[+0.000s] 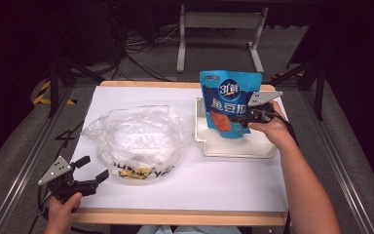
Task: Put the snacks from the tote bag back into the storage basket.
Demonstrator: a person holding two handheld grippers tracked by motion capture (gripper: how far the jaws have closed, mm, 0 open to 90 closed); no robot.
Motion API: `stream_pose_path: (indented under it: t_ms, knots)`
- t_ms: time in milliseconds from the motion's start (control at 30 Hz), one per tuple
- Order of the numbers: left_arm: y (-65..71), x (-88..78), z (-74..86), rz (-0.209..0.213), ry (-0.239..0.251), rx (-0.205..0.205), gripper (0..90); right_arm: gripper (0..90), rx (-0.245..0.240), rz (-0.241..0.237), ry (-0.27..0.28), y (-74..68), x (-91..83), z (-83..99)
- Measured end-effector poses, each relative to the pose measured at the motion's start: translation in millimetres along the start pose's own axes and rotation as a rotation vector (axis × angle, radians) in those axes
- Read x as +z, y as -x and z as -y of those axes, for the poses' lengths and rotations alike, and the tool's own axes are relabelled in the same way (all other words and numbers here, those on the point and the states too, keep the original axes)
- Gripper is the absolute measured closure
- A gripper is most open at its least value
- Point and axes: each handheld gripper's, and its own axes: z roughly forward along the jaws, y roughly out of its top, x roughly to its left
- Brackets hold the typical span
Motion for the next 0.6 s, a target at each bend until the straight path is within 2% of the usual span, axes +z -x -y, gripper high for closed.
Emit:
stream_pose_path:
  t_ms: [200, 333, 500, 600]
  knots:
    - [-0.1, 0.2, 0.0, 0.000, -0.001, -0.003, 6.6, 49.1, -0.007, 0.005, -0.017, 5.0, -4.7, 4.0]
    - [0.1, 0.2, 0.0, -0.001, -0.002, -0.003, 6.6, 48.4, -0.032, 0.007, -0.045, 8.3, -7.3, 3.3]
    - [0.0, -0.3, 0.0, -0.001, -0.001, -0.001, 6.6, 44.8, -0.058, 0.034, -0.083, 15.3, -10.6, 6.2]
    - [0.1, -0.2, 0.1, 0.000, -0.001, -0.001, 6.6, 41.4, -0.044, 0.047, -0.103, 19.3, -15.2, 12.5]
